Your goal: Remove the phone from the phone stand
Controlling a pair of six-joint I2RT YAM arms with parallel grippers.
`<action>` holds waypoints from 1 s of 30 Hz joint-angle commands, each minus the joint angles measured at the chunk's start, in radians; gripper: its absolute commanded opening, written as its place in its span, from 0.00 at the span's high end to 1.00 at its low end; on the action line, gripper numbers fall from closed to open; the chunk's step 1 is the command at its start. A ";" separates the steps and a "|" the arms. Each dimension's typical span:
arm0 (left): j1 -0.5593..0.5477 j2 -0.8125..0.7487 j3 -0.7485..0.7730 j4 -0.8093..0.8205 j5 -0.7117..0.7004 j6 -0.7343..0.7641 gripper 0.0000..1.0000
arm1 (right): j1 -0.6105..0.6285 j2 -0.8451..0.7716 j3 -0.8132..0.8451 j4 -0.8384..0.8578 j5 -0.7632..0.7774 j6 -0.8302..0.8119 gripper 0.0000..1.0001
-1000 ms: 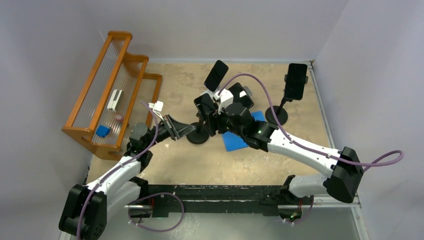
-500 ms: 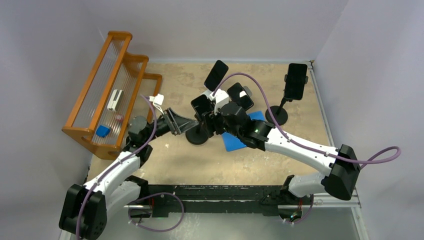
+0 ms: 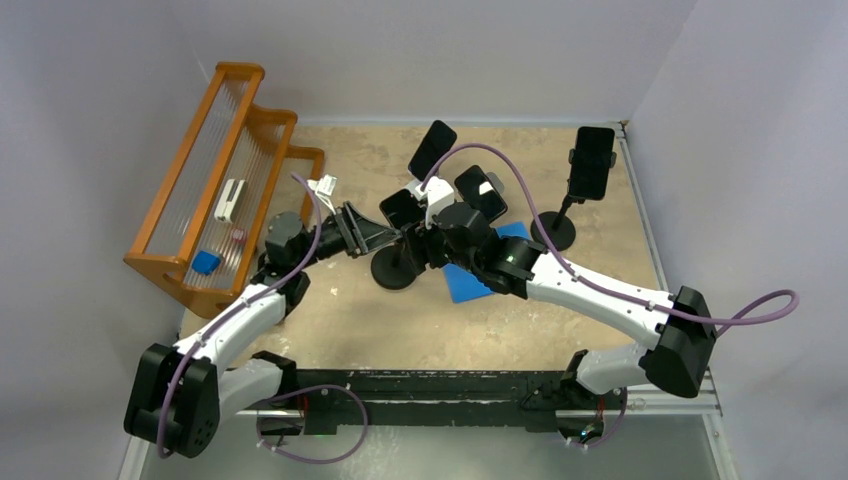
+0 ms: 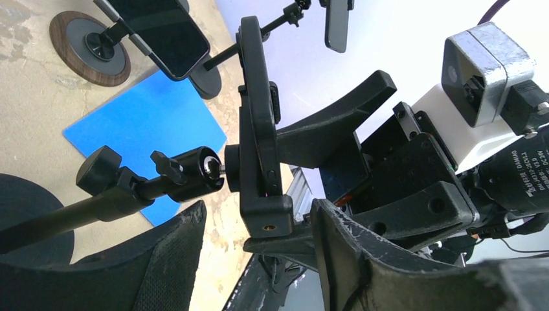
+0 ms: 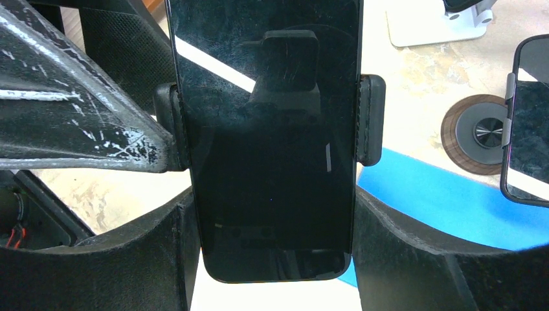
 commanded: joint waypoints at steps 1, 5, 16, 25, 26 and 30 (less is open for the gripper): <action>-0.001 0.012 0.056 0.038 0.034 0.028 0.46 | 0.007 0.006 0.048 -0.001 0.016 -0.012 1.00; -0.001 0.017 0.058 0.049 0.038 0.025 0.54 | 0.008 0.009 0.051 -0.001 0.015 -0.013 1.00; -0.003 0.023 0.045 0.080 0.049 0.023 0.82 | 0.012 0.013 0.049 -0.001 0.024 -0.007 1.00; 0.014 -0.048 -0.101 0.210 0.037 -0.038 1.00 | -0.047 -0.026 -0.037 0.017 -0.004 0.077 1.00; 0.019 -0.054 -0.113 0.217 0.037 -0.044 1.00 | -0.052 -0.029 -0.043 0.016 -0.004 0.080 1.00; 0.037 -0.049 -0.142 0.242 0.046 -0.060 1.00 | -0.079 -0.043 -0.059 0.013 -0.015 0.095 1.00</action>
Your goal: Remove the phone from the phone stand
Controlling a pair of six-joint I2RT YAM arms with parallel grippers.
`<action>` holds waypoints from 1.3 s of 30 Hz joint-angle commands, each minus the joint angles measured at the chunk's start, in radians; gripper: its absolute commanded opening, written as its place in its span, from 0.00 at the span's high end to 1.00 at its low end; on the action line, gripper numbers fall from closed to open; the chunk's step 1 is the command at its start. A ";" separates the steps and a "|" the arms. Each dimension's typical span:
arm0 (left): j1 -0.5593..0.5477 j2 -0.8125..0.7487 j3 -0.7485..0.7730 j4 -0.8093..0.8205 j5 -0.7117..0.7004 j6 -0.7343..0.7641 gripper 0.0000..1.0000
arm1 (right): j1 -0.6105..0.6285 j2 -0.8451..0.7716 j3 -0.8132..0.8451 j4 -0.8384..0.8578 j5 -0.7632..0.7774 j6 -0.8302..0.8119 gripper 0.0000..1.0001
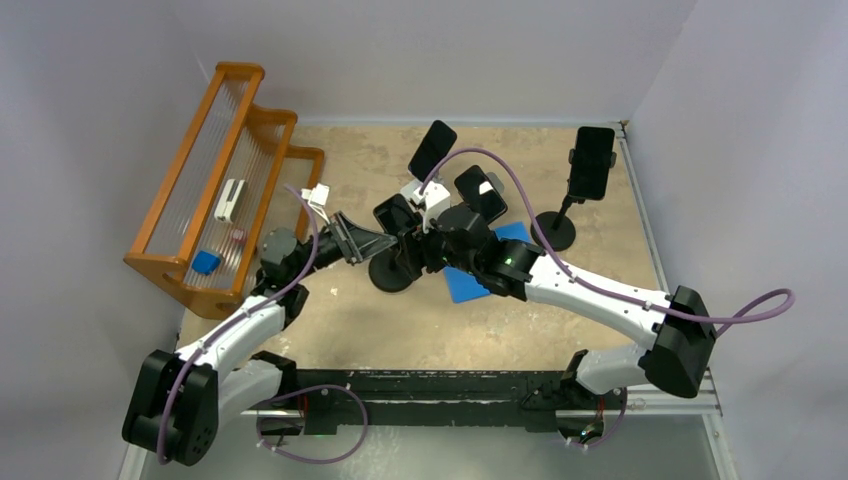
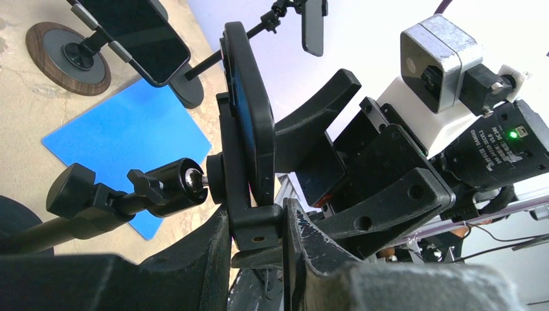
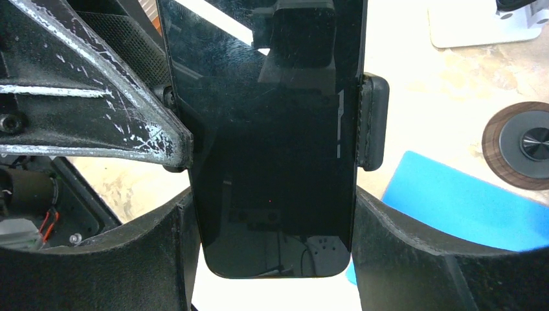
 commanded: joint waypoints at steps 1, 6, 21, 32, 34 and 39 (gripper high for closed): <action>0.036 -0.009 -0.049 0.087 0.045 -0.009 1.00 | -0.080 -0.048 -0.031 -0.031 0.060 0.072 1.00; 0.048 0.014 -0.076 0.151 0.059 -0.031 1.00 | -0.092 -0.054 -0.042 -0.036 0.066 0.082 1.00; 0.065 0.011 -0.097 0.163 0.079 -0.028 1.00 | -0.106 -0.074 -0.061 -0.025 0.024 0.094 1.00; 0.077 0.108 -0.104 0.337 0.155 -0.096 1.00 | -0.107 -0.112 -0.090 0.089 -0.149 0.140 1.00; 0.077 0.113 -0.101 0.341 0.157 -0.095 1.00 | -0.107 -0.113 -0.088 0.102 -0.162 0.143 1.00; 0.077 0.124 -0.096 0.336 0.163 -0.085 1.00 | -0.107 -0.126 -0.086 0.140 -0.210 0.163 1.00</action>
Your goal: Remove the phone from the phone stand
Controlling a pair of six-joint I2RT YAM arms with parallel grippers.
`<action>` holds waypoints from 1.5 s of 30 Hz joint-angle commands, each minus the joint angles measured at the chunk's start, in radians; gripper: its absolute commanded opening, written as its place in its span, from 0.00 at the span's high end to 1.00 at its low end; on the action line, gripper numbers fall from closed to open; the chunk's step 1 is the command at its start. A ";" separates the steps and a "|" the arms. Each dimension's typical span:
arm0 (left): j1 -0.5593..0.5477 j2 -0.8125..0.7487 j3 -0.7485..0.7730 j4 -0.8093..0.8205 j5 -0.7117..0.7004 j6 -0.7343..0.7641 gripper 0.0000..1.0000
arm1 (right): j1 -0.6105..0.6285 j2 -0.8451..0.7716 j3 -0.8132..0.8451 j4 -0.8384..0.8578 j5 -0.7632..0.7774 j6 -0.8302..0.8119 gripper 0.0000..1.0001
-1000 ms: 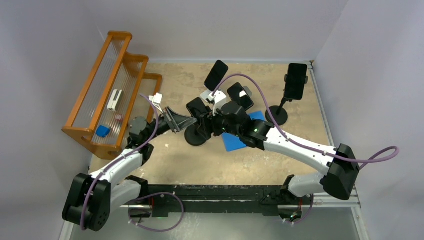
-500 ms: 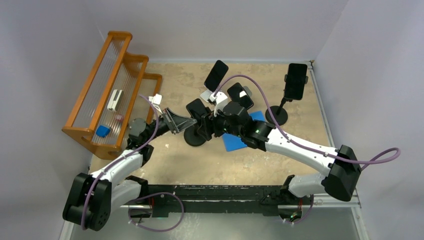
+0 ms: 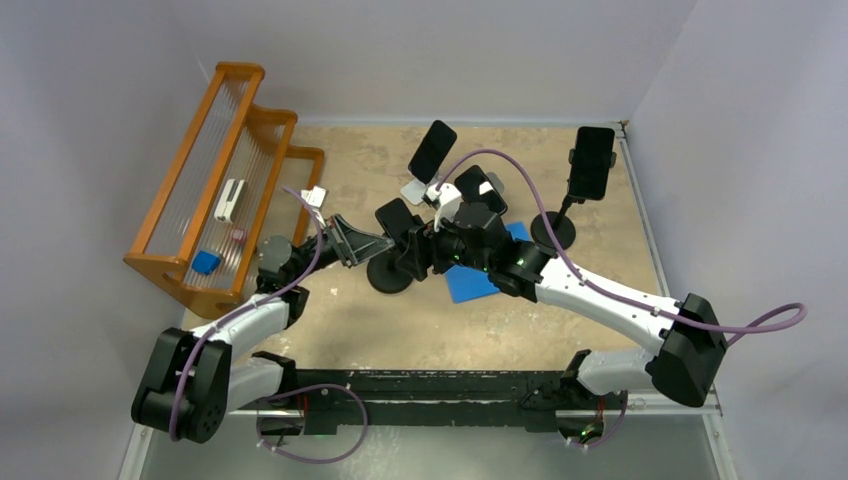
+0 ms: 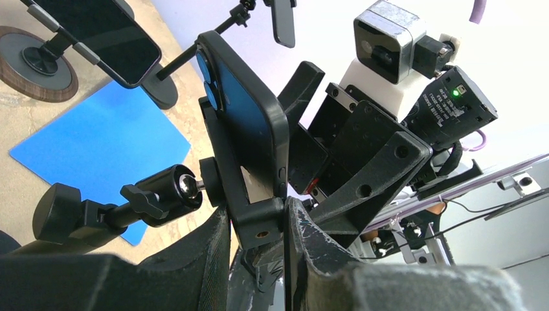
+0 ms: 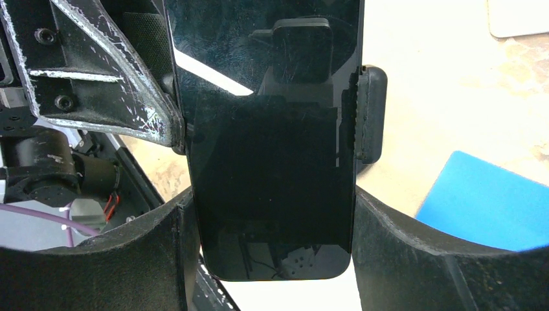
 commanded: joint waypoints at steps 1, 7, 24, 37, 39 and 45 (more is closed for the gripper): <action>0.030 0.018 -0.025 0.012 0.057 0.022 1.00 | -0.041 -0.070 -0.003 0.053 -0.017 0.080 1.00; 0.030 0.023 -0.026 0.010 0.056 0.033 1.00 | -0.041 -0.086 -0.003 0.092 -0.088 0.105 1.00; 0.026 0.019 -0.017 -0.026 0.060 0.061 1.00 | -0.040 -0.110 0.001 0.133 -0.167 0.120 1.00; 0.020 -0.004 0.064 -0.156 0.079 0.089 0.89 | -0.041 -0.112 0.072 0.134 -0.288 0.144 1.00; 0.020 -0.013 0.072 -0.175 0.079 0.095 0.87 | -0.041 -0.109 0.085 0.129 -0.295 0.145 1.00; 0.020 -0.051 0.085 -0.231 0.073 0.110 0.70 | -0.041 -0.114 0.125 0.100 -0.292 0.134 1.00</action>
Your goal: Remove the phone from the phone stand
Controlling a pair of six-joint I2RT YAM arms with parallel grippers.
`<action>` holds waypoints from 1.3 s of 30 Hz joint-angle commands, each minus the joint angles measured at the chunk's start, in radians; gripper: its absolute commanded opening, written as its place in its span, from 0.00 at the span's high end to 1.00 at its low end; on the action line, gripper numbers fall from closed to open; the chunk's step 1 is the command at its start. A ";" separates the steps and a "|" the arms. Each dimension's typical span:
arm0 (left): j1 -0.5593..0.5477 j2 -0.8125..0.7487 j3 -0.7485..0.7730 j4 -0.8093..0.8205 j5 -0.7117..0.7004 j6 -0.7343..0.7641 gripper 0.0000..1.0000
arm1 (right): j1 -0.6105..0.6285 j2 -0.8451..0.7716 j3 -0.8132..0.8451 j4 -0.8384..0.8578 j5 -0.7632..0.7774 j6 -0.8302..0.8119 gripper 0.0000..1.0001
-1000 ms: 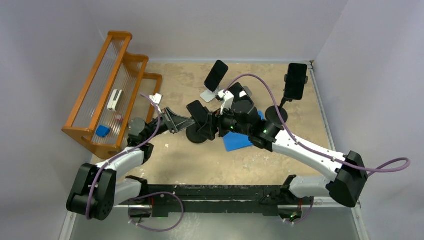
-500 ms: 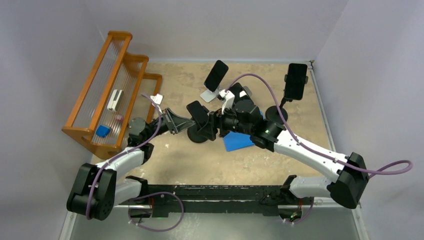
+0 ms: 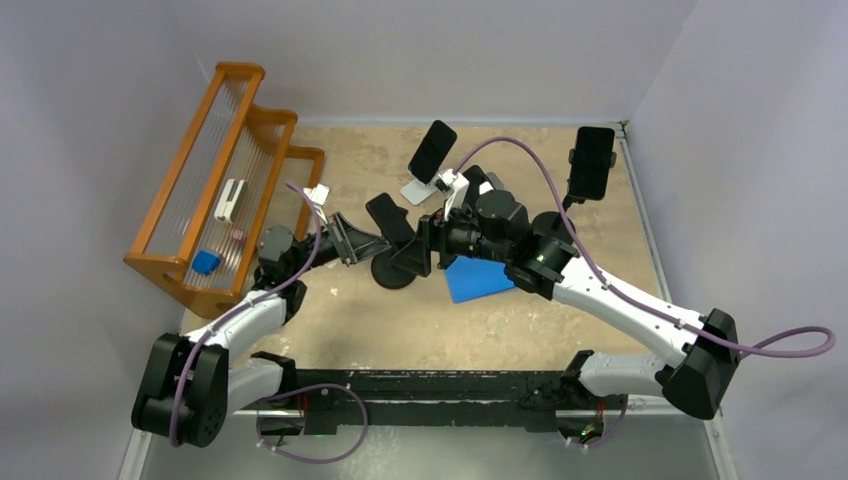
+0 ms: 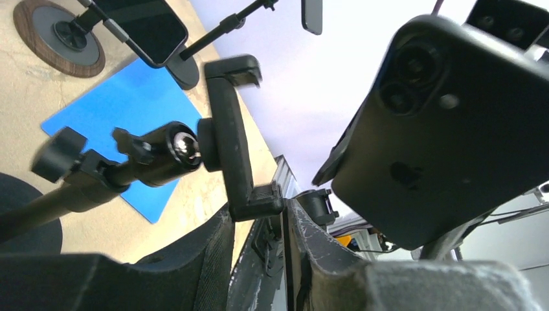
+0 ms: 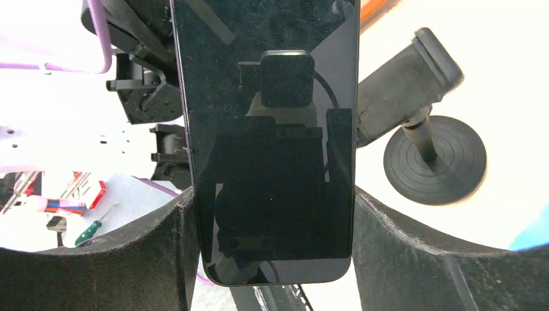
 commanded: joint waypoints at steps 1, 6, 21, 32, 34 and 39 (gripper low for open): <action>-0.003 -0.045 0.041 -0.057 0.026 0.041 0.66 | -0.004 -0.037 0.088 0.060 -0.032 -0.001 1.00; -0.003 -0.083 0.058 -0.121 0.010 0.060 0.54 | -0.004 -0.051 0.108 0.014 -0.044 -0.015 1.00; -0.003 -0.304 0.166 -0.491 -0.103 0.211 0.31 | 0.019 -0.116 0.157 -0.123 0.273 -0.234 1.00; -0.003 -0.484 0.261 -0.595 -0.168 0.441 0.30 | 0.220 -0.060 0.150 -0.021 0.771 -0.291 1.00; -0.003 -0.517 0.251 -0.572 -0.162 0.441 0.30 | 0.235 -0.061 0.137 0.019 0.793 -0.269 1.00; -0.003 -0.561 0.226 -0.545 -0.159 0.405 0.32 | 0.292 -0.039 0.128 0.067 0.820 -0.240 1.00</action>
